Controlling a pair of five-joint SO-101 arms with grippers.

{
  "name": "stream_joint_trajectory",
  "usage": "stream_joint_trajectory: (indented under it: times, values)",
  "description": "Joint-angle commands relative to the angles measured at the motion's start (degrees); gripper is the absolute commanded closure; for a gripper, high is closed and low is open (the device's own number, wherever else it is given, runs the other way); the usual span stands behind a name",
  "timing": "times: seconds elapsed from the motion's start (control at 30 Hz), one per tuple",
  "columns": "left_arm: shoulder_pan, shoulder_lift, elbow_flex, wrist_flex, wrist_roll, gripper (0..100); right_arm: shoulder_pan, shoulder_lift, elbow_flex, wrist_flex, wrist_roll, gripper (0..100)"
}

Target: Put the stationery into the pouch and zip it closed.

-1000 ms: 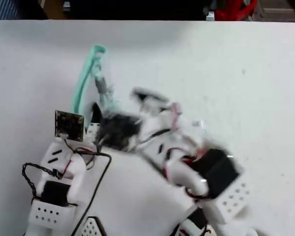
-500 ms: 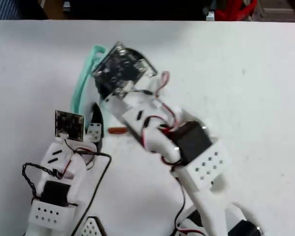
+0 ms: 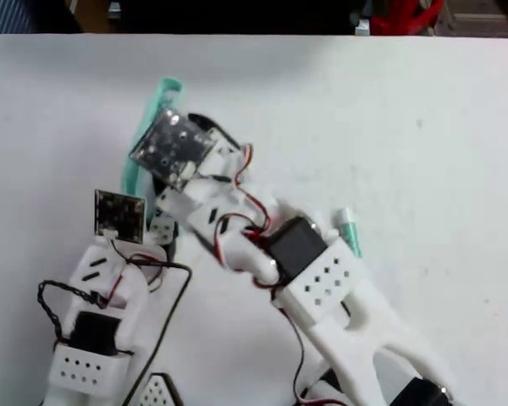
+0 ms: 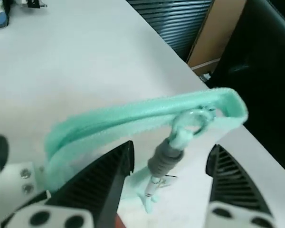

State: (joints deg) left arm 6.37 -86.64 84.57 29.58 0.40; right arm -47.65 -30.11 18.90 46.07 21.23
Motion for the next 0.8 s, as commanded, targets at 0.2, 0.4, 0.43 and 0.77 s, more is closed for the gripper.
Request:
stream_joint_trajectory:
  times: [0.2, 0.4, 0.43, 0.77]
  values:
    - [0.75, -0.66, -1.58, 0.88, -0.53, 98, 0.13, 2.95, 2.81, -10.95, 0.0, 82.0]
    - [0.75, -0.66, -1.58, 0.88, -0.53, 98, 0.13, 7.34, 2.73, -12.97, 5.98, 86.6]
    - [0.75, -0.66, -1.58, 0.88, -0.53, 98, 0.13, 7.78, 2.73, -13.41, 7.21, 89.9]
    - [0.31, -0.66, -1.93, 0.44, -0.26, 97, 3.3, 0.57, 2.99, -10.77, 13.98, 97.8]
